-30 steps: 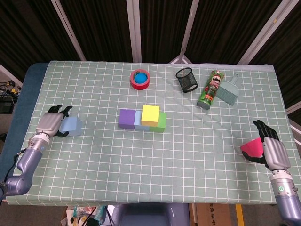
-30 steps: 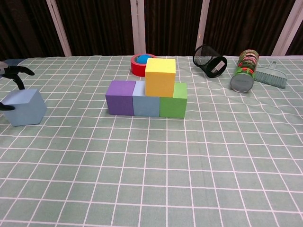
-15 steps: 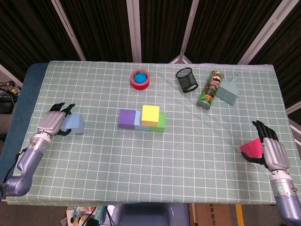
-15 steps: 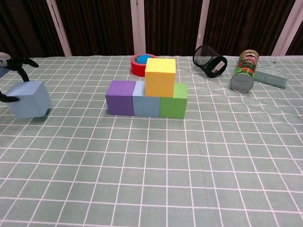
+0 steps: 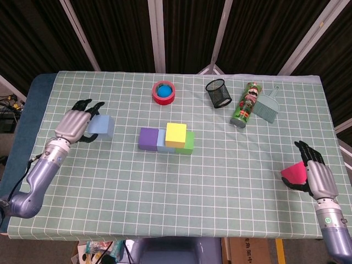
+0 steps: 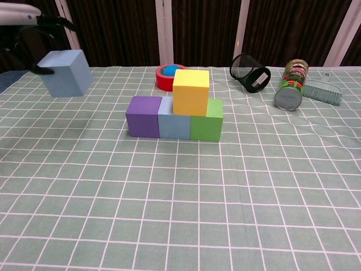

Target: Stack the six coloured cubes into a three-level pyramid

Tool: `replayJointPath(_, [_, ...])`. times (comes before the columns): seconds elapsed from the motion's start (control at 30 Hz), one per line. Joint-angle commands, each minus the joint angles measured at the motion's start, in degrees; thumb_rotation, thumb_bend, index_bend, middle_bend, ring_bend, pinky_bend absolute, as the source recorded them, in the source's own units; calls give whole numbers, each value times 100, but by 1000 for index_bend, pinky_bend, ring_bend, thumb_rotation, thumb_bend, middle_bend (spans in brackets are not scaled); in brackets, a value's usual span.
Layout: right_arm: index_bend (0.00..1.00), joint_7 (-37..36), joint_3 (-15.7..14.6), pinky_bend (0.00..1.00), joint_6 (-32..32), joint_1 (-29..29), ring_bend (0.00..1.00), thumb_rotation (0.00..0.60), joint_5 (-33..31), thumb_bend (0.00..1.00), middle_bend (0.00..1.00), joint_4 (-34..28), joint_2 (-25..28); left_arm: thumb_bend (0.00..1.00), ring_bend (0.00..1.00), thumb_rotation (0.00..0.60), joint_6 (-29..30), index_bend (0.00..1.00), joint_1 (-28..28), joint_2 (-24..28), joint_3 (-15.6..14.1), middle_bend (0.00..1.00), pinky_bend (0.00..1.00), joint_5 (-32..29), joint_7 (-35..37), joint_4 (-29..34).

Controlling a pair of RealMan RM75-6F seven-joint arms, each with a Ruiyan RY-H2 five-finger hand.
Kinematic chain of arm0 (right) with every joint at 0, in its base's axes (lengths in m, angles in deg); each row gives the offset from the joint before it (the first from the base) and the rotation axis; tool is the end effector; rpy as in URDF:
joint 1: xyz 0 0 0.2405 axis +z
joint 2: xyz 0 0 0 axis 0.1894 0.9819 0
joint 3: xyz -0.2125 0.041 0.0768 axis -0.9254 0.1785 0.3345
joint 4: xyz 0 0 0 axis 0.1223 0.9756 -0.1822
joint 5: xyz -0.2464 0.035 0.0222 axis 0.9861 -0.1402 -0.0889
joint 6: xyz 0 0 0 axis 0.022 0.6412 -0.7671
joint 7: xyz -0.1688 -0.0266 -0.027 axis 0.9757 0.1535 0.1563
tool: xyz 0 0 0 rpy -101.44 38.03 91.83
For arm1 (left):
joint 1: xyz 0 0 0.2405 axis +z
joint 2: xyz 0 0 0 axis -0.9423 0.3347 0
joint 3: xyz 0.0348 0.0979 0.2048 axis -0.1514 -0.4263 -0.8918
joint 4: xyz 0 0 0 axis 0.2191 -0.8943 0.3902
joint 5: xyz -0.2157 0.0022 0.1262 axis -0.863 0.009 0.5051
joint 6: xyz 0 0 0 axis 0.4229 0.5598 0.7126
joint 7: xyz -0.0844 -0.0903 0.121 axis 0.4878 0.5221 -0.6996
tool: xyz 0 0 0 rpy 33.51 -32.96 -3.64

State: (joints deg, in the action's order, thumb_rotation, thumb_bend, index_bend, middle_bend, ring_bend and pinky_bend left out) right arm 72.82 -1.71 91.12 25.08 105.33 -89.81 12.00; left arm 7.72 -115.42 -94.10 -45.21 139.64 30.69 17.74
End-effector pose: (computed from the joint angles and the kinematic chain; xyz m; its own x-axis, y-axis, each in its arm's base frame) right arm -0.2776 -0.2736 0.1064 0.1107 -0.1235 0.9861 -0.9803 0.1499 0.1288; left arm -0.1519 0.4266 0.0572 0.4980 0.1925 0.8455 0.8565 -0.2618 -0.4449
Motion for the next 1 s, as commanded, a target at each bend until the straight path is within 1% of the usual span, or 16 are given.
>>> replayJointPath(0.03, [0, -25, 9, 0, -14, -3, 0, 600, -17, 244, 0, 7, 3, 409, 6, 600, -337, 0, -473, 69, 254, 298, 0, -391, -305, 126])
replayJointPath(0.17, [0, -53, 19, 0, -46, 0, 0, 600, -33, 243, 0, 15, 5, 408, 7, 600, -609, 0, -945, -61, 331, 298, 0, -905, -597, 84])
replayJointPath(0.37, [0, -108, 34, 0, -82, -3, 0, 600, -54, 243, 0, 23, 16, 406, 7, 600, -657, 0, -1472, -366, 277, 300, 0, -1570, -950, 97])
replayJointPath(0.57, [0, -191, 54, 0, -139, 1, 0, 600, -85, 243, 0, 36, 25, 406, 7, 600, -486, 0, -1855, -569, 135, 309, 0, -2001, -1333, 139])
replayJointPath(0.83, [0, -319, 81, 0, -180, -10, 0, 600, -93, 243, 0, 35, 52, 406, 8, 600, -194, 0, -2331, -694, -182, 310, 0, -2851, -2005, 296])
replayJointPath(1.0, [0, -393, 98, 0, -211, -12, 0, 600, -111, 243, 0, 50, 58, 406, 8, 600, 8, 0, -2523, -752, -298, 311, 0, -3284, -2278, 346])
